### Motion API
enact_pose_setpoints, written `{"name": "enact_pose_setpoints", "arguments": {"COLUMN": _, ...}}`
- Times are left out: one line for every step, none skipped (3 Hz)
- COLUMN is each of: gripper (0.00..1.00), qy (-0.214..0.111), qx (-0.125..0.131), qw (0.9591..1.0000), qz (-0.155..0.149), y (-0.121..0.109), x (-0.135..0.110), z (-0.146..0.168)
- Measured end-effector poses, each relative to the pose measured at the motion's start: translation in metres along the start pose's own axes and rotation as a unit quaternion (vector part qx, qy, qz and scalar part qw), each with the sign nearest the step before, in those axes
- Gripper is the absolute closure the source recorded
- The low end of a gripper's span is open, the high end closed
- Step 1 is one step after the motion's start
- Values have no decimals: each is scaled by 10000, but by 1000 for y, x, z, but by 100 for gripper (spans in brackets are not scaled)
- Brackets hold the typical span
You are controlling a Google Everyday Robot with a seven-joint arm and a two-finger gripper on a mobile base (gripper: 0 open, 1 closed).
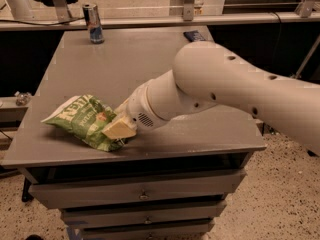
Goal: Move green jalapeno chip bag near rxbar blueberry
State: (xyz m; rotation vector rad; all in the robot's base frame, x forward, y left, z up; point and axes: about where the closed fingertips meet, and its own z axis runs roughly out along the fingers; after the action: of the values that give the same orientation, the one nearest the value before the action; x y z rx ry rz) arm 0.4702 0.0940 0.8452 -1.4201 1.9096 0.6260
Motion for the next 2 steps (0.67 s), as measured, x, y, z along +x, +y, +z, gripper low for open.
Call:
{"name": "enact_pose_setpoints", "arguments": {"gripper": 85, "qy": 52, "qx": 101, "qw": 9999, "qz": 5, "y": -8, "x": 4, "z": -6}}
{"name": "enact_pose_setpoints", "arguments": {"gripper": 100, "qy": 164, "qx": 394, "qw": 9991, "qz": -62, "y": -35, "x": 10, "z": -30}}
